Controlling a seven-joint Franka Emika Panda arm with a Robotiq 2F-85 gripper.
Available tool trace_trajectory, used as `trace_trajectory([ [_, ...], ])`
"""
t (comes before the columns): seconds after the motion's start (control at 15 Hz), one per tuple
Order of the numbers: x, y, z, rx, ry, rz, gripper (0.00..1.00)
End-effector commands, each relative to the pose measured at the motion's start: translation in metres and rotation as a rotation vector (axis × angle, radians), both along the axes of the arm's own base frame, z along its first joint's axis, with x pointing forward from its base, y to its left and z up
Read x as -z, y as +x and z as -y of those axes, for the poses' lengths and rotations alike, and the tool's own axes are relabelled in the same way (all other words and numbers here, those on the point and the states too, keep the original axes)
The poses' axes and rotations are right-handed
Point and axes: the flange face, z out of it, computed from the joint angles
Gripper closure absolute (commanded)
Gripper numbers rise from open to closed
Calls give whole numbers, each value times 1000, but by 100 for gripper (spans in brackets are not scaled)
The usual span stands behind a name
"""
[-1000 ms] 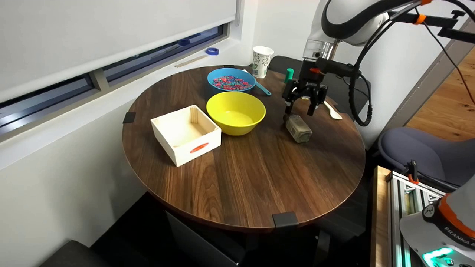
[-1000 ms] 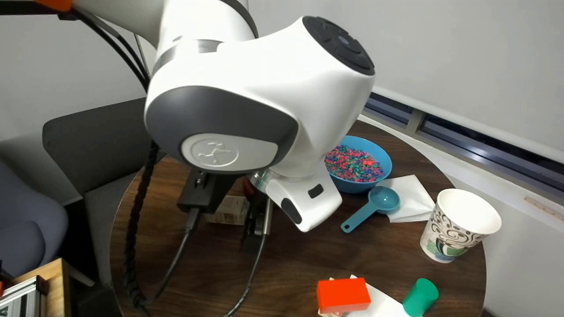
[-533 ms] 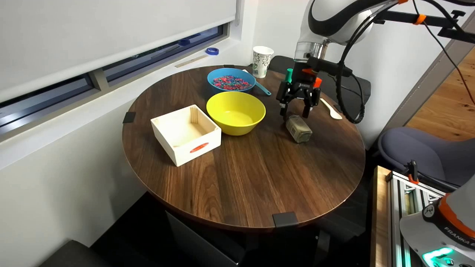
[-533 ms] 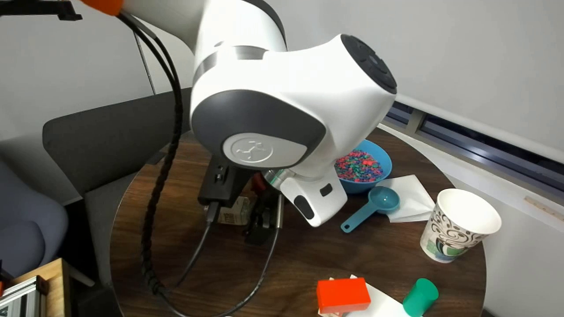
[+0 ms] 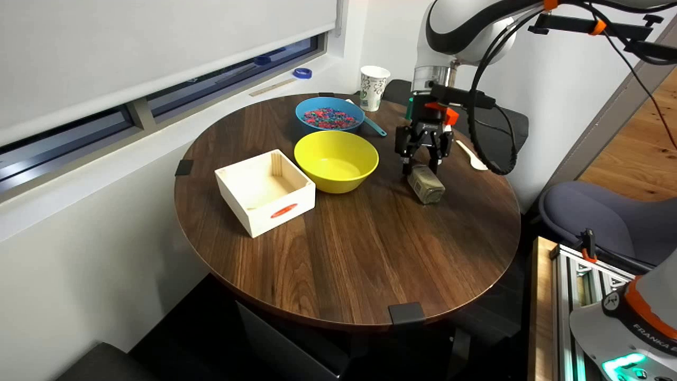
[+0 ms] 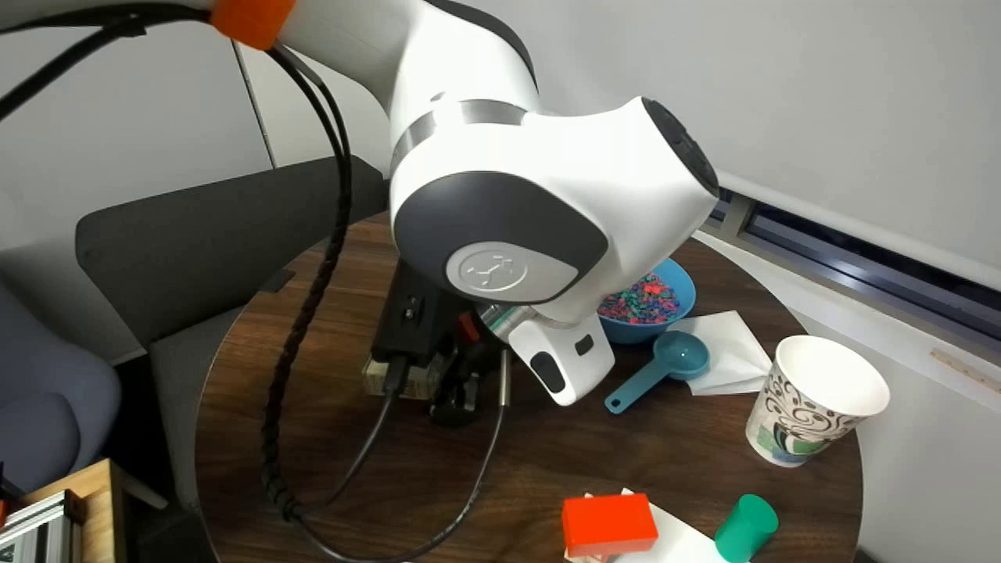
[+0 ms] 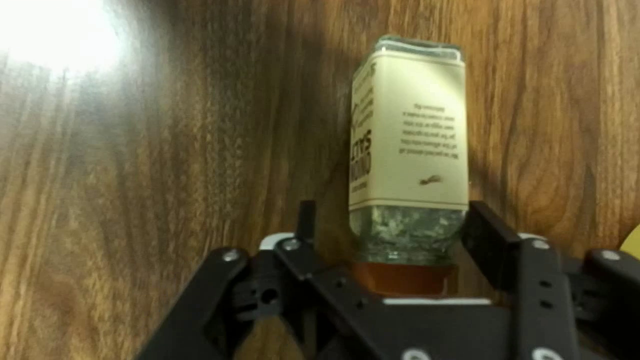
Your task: Flip the brown jar over on the table
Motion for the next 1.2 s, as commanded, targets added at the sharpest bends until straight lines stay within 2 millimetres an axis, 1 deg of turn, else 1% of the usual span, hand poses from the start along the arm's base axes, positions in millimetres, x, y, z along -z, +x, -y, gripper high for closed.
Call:
trace_trajectory([
  [0.0,3,7,1,-9,17,-32,57],
  [0.07,4,7,1,-10,18,-34,63],
  [0.13,3,8,1,-10,18,-37,72],
  [0.2,3,8,1,-12,19,-39,76],
  [0.4,-3,8,-4,-6,-1,-34,76],
  [0.6,-17,7,-14,8,-57,-8,76],
  [0.8,-40,3,-32,13,-138,43,76],
  [1.0,-63,-2,-54,17,-263,116,76],
  [1.13,-75,-5,-70,24,-356,178,76],
])
